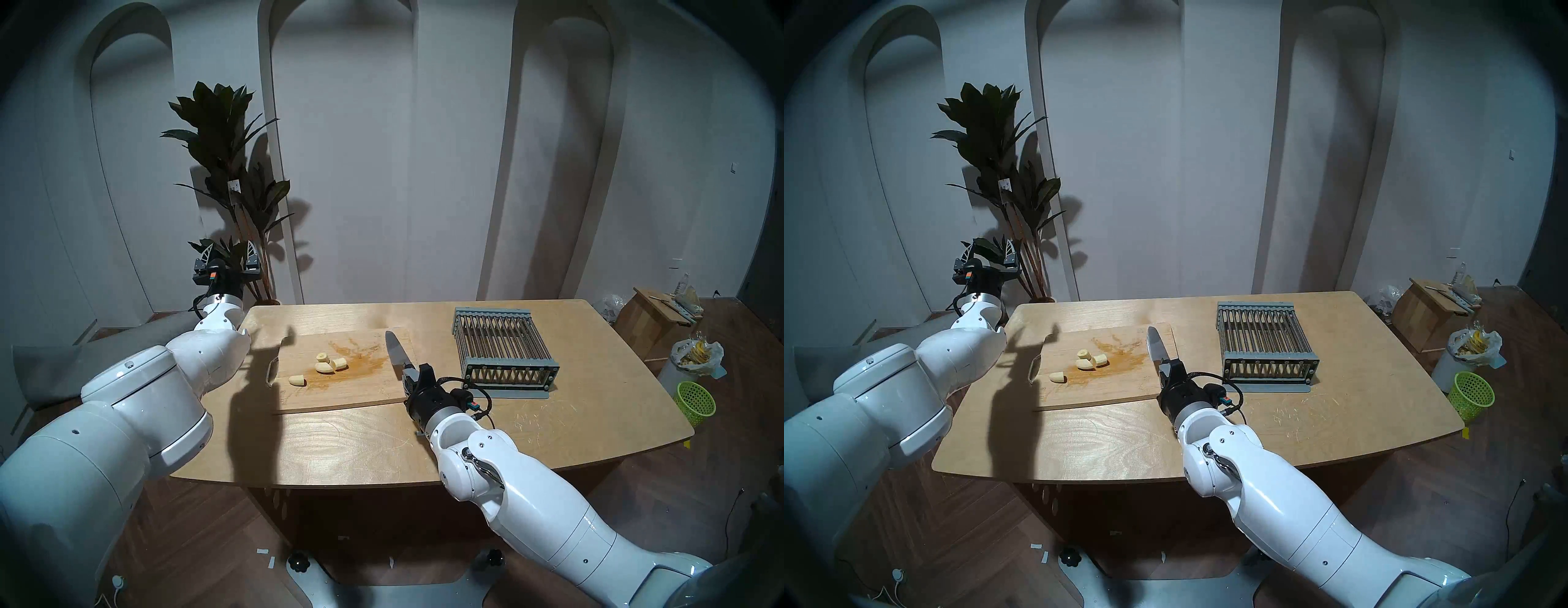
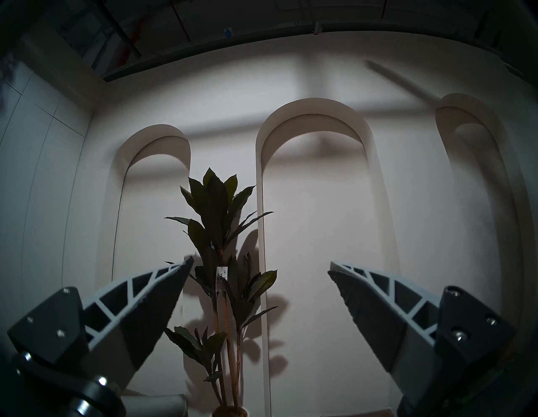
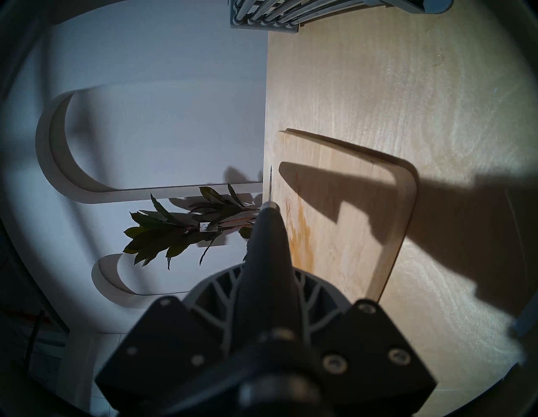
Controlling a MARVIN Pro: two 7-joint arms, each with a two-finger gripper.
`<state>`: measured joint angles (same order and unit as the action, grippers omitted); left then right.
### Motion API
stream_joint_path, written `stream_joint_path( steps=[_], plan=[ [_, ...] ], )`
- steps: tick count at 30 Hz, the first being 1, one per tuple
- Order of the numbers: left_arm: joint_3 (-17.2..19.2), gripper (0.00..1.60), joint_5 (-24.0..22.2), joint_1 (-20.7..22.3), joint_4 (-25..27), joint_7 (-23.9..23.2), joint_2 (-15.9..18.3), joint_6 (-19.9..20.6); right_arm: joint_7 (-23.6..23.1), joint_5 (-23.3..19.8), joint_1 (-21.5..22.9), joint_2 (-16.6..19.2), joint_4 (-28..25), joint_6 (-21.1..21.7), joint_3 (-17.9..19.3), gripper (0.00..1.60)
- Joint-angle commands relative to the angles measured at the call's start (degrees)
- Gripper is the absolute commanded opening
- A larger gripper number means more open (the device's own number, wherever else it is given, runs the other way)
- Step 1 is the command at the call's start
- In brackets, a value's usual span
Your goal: Cut the banana into four pieces on the cutting board
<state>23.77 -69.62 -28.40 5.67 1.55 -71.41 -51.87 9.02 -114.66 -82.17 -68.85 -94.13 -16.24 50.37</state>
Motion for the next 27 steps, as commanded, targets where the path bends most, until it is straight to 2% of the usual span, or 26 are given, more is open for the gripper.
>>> stream_joint_path(
  steps=[1,23,24,25,26,27],
  plan=[
    [-0.7,1.60,0.9,2.2,0.1,3.1,-0.1,0.0,1.3,-0.3,2.1,-0.4,-1.0,0.4,0.5,0.00],
    [-4.0,1.60,4.0,2.5,0.1,13.8,-1.2,1.3,9.3,-1.1,4.6,0.4,-1.1,1.4,0.8,0.00],
    [-4.1,1.60,4.1,2.5,0.1,14.2,-1.3,1.4,9.6,-1.0,4.7,0.5,-1.1,1.4,0.8,0.29],
    [-4.3,1.60,4.3,2.6,0.1,14.8,-1.3,1.5,9.9,-1.0,4.8,0.5,-1.2,1.4,0.8,0.51],
    [-4.4,1.60,4.4,2.6,0.1,15.2,-1.4,1.7,10.3,-1.0,4.8,0.6,-1.3,1.4,0.8,0.61],
    [-4.6,1.60,4.6,2.6,0.1,15.7,-1.4,1.8,10.6,-0.8,4.9,0.7,-1.4,1.4,0.9,0.61]
  ],
)
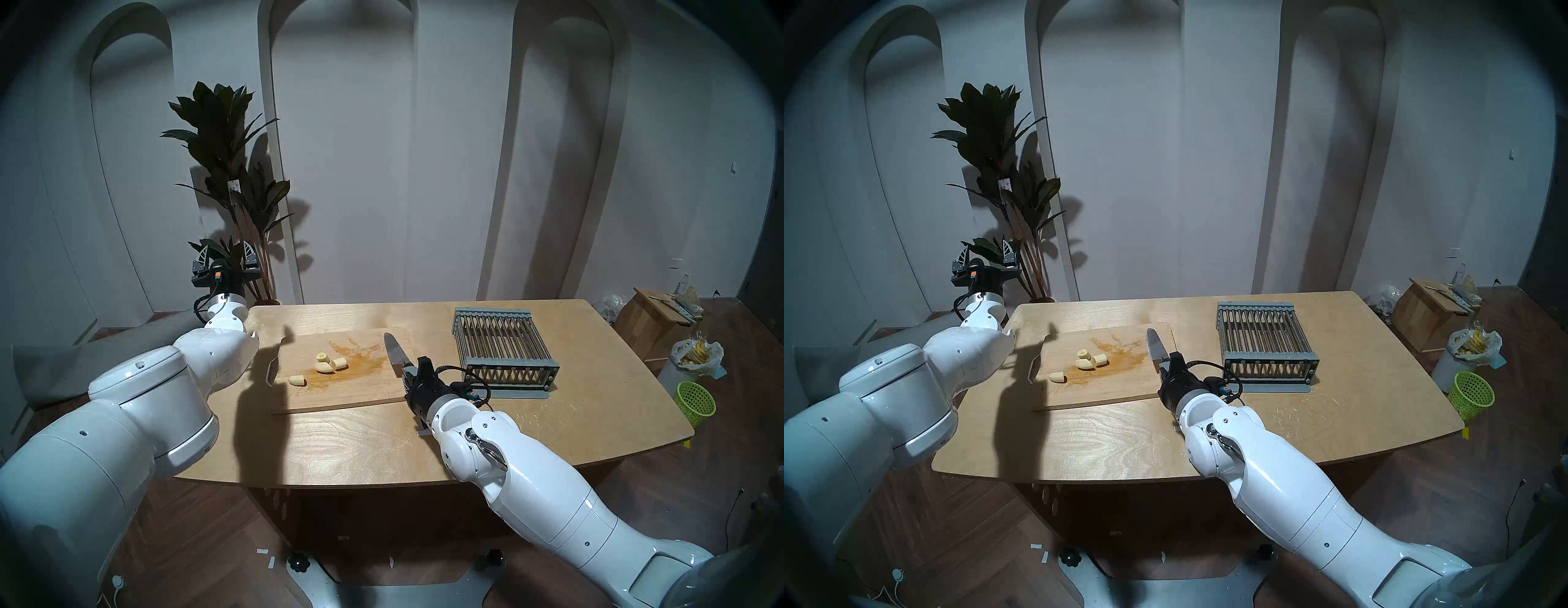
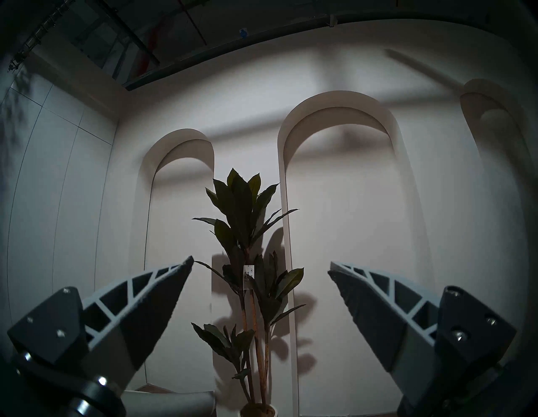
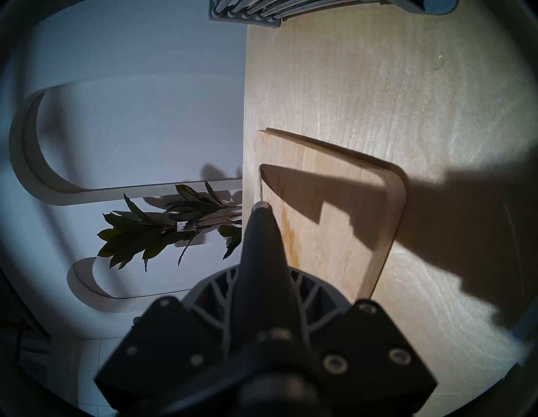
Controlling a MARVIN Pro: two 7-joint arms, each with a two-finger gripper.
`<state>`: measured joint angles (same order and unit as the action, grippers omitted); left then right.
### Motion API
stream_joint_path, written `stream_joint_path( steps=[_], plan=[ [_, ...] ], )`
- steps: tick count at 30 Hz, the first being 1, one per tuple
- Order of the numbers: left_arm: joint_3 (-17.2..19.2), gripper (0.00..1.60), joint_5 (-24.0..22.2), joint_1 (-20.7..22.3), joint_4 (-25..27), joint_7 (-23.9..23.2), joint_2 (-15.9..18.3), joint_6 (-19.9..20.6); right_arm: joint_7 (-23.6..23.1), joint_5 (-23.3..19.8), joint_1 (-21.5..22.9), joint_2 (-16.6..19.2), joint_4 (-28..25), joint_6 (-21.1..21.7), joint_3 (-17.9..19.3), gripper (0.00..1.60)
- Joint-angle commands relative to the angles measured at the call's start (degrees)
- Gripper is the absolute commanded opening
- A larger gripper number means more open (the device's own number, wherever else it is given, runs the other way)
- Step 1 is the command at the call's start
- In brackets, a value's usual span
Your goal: Cut the banana into four pieces on the cutting board
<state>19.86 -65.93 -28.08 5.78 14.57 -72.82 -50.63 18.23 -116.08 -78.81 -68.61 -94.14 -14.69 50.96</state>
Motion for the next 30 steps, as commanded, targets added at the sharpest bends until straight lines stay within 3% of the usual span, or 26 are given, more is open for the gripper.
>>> stream_joint_path(
  steps=[1,2,3,19,30],
  plan=[
    [-0.8,1.60,1.0,2.3,0.0,3.1,-0.1,0.7,1.7,0.6,1.5,0.5,-1.5,-0.1,0.3,0.76],
    [-0.9,1.60,1.1,2.3,0.0,3.6,-0.1,0.9,2.2,0.8,1.7,0.7,-1.5,-0.1,0.3,0.95],
    [-1.1,1.60,1.3,2.4,0.0,4.0,-0.2,1.1,2.5,0.8,1.8,0.7,-1.6,-0.1,0.3,1.60],
    [-3.4,1.60,3.4,3.0,0.0,11.7,-1.1,4.9,10.0,2.4,3.6,2.3,-3.3,0.7,-0.3,1.60],
    [-4.6,1.60,4.3,3.2,0.1,15.7,-1.6,7.2,17.8,4.5,5.3,3.1,-7.3,3.1,-4.3,1.60]
  ],
)
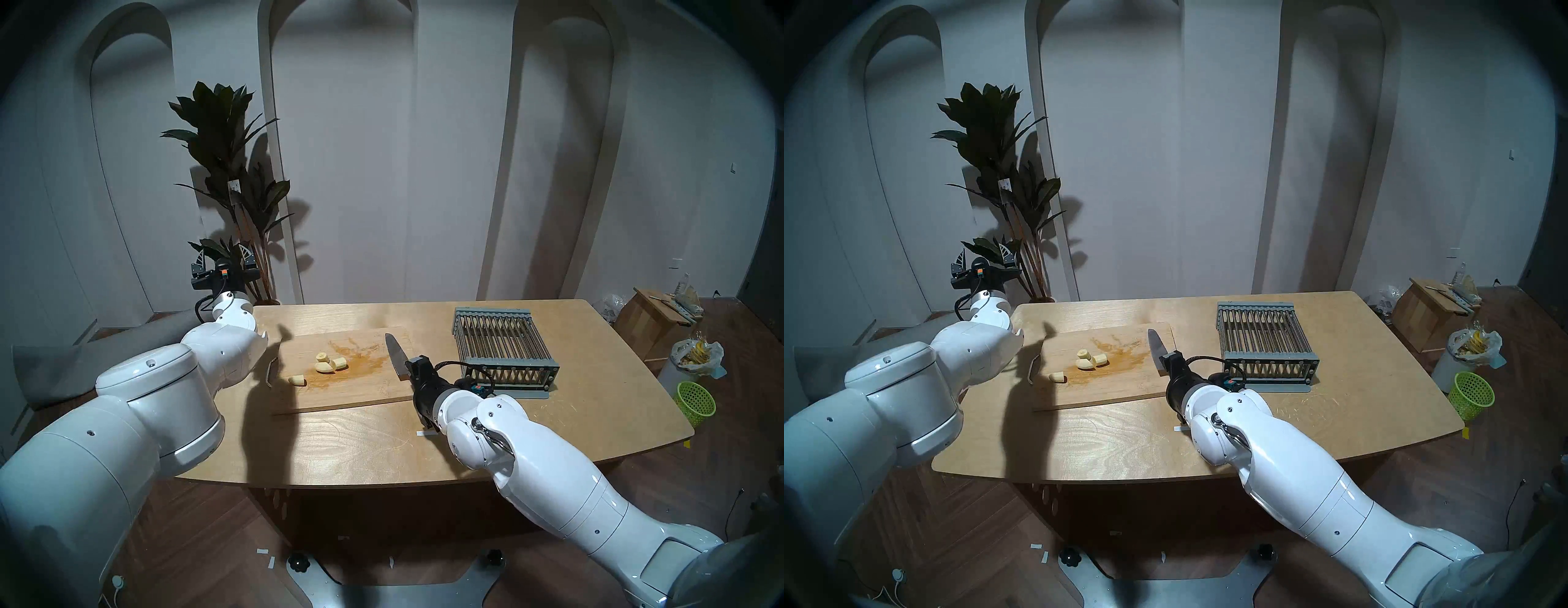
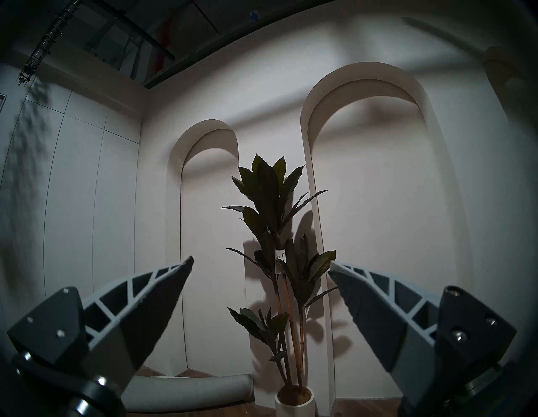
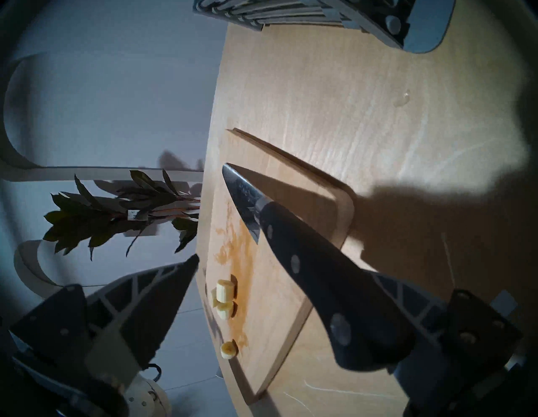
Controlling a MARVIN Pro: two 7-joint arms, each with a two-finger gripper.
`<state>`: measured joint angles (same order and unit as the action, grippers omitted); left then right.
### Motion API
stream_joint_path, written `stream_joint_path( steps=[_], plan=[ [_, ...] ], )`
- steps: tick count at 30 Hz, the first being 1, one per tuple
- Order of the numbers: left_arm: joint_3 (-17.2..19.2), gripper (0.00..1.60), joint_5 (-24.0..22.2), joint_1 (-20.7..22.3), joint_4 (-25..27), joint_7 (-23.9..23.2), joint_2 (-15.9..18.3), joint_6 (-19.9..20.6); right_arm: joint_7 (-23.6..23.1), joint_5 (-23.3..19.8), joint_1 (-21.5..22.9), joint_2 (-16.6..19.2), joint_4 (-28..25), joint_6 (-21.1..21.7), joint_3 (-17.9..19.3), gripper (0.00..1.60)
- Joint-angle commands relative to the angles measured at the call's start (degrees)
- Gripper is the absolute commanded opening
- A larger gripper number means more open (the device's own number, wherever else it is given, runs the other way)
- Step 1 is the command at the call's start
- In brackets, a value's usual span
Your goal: Cut the banana into four pieces on the cutting board
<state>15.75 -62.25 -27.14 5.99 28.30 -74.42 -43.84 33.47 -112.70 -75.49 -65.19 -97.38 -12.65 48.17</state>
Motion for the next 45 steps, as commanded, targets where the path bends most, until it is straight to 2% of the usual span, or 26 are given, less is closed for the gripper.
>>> stream_joint_path(
  steps=[1,13,27,38,45],
  plan=[
    [-0.6,1.60,0.7,2.3,-0.1,2.4,-0.1,0.7,3.3,1.3,2.2,-0.4,-4.6,1.1,-1.9,1.60],
    [-1.9,1.60,1.8,2.7,-0.1,7.1,-0.7,3.3,11.9,3.2,4.2,2.0,-9.7,1.5,-2.8,1.60],
    [-3.4,1.60,3.1,3.2,-0.1,13.0,-1.6,6.6,21.9,2.1,5.2,5.2,-12.8,1.8,-0.1,1.60],
    [-4.7,1.60,4.0,3.6,-0.1,18.3,-2.4,9.5,29.4,1.0,8.0,5.6,-10.8,3.5,0.1,1.60],
    [-5.3,1.60,4.4,3.8,-0.1,20.9,-2.8,11.1,31.8,0.4,10.6,4.6,-8.2,4.5,0.6,1.60]
  ],
)
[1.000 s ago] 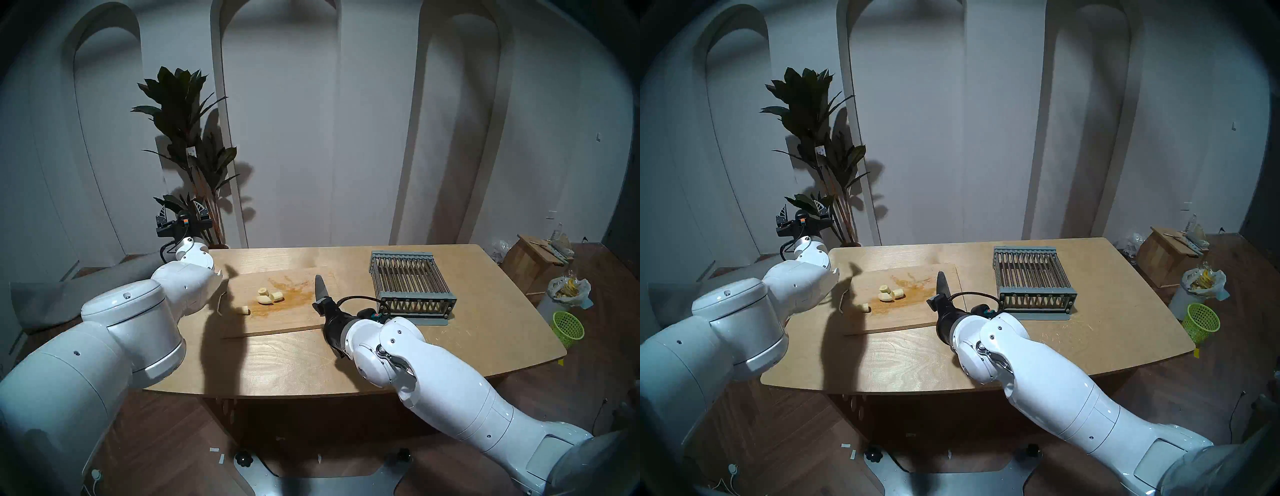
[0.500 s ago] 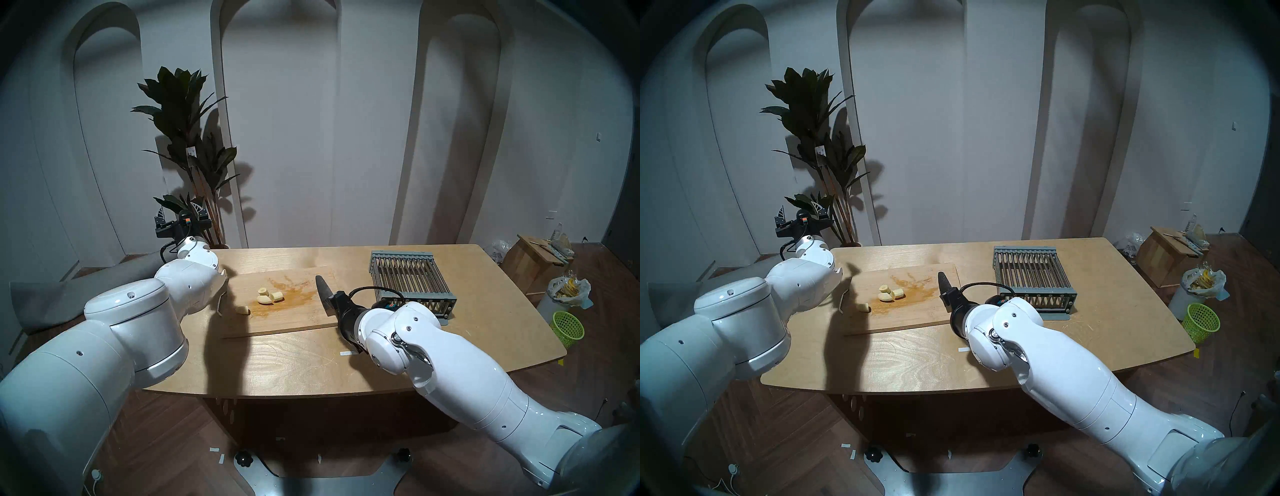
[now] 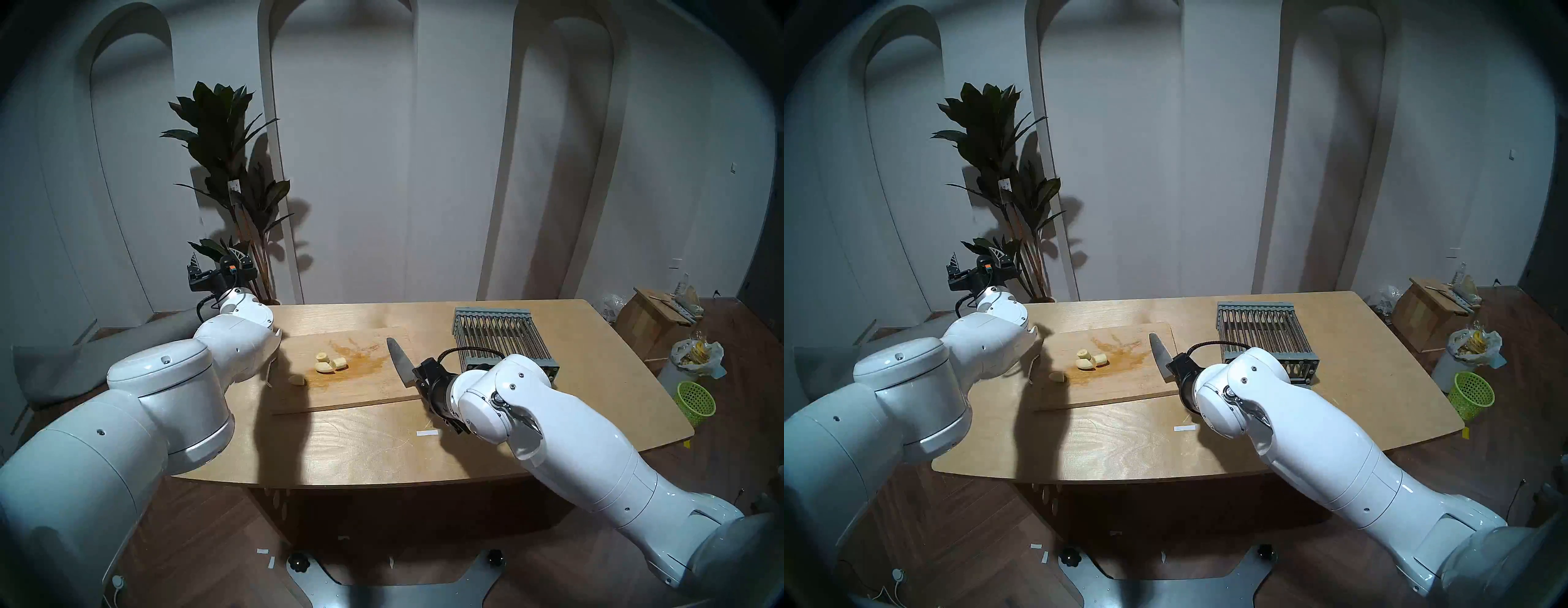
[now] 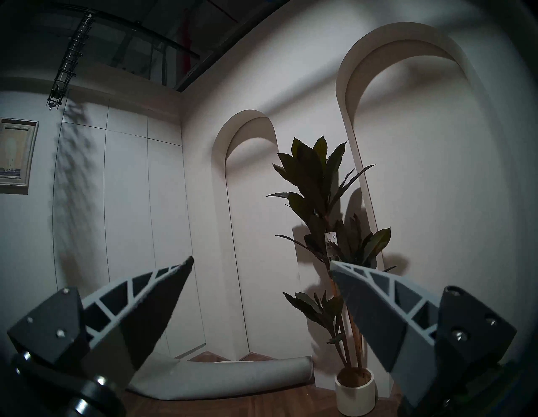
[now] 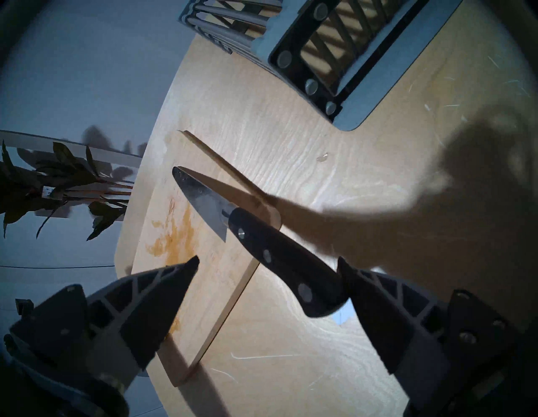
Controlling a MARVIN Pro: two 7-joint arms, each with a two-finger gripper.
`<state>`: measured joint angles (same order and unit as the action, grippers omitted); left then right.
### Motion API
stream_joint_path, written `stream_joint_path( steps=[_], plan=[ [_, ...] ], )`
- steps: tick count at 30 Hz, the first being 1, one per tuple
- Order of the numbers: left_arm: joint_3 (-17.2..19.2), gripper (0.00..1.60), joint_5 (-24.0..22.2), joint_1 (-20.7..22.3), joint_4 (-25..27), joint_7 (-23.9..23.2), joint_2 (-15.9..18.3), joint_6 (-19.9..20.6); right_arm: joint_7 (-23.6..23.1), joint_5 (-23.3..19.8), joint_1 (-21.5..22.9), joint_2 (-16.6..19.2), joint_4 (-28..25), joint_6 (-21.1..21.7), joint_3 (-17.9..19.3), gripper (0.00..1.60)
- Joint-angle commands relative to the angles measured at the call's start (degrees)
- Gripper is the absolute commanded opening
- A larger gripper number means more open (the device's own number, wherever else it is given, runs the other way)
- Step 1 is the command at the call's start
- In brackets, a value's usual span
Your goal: Cut the banana into four pieces on the cutting board
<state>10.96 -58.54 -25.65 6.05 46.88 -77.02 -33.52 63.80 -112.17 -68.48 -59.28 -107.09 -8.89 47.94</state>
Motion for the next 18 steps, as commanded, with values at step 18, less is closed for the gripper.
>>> stream_joint_path(
  steps=[18],
  plan=[
    [-1.7,1.60,1.3,2.7,-0.2,8.4,-1.3,4.8,4.3,-0.3,10.6,-9.3,10.0,4.4,-3.4,1.60]
  ],
)
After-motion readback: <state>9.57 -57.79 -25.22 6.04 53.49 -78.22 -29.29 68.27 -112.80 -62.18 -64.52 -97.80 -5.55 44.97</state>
